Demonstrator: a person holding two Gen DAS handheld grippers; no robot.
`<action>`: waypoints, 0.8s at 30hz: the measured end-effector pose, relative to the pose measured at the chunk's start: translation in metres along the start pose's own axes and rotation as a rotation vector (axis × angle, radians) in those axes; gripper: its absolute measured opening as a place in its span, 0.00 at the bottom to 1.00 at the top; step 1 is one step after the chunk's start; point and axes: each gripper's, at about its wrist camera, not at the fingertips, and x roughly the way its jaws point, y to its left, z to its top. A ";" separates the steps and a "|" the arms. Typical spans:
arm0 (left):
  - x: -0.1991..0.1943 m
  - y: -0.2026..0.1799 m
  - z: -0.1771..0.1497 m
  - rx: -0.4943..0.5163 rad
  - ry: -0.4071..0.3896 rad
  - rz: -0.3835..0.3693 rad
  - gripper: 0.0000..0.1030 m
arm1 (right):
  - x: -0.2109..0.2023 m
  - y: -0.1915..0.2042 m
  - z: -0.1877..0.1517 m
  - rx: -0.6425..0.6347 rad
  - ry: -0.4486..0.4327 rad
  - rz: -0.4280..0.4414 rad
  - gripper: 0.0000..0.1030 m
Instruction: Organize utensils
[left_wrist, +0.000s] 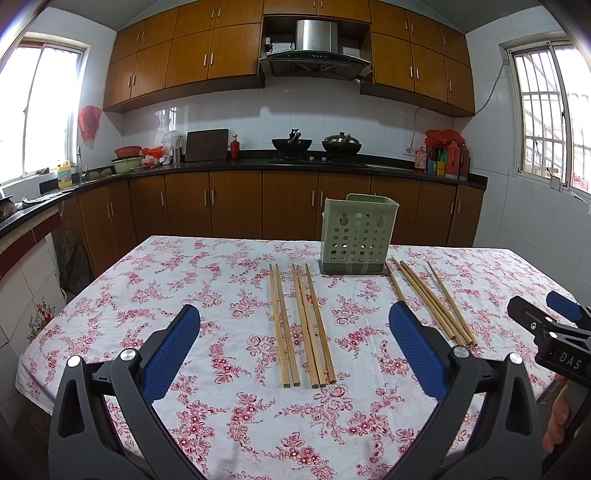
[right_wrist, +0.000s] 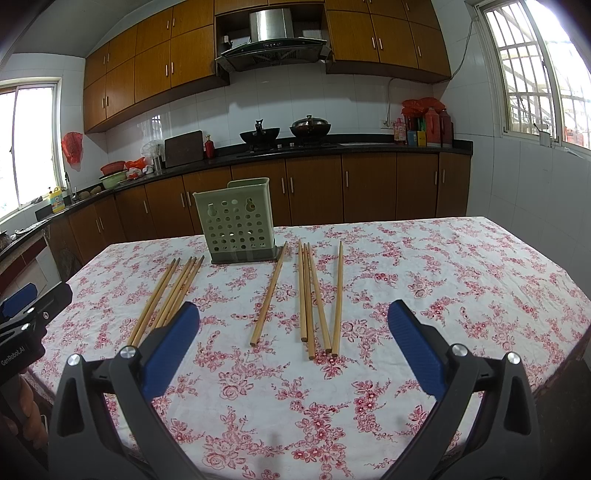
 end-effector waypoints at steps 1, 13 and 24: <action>0.000 0.000 0.000 0.000 0.000 0.000 0.98 | 0.000 0.000 0.000 0.000 0.000 0.000 0.96; -0.004 -0.004 0.001 0.001 0.006 0.000 0.98 | 0.000 -0.002 0.002 0.002 0.003 0.001 0.96; 0.039 0.014 -0.002 -0.040 0.145 0.062 0.98 | 0.043 -0.028 0.006 0.076 0.128 -0.046 0.96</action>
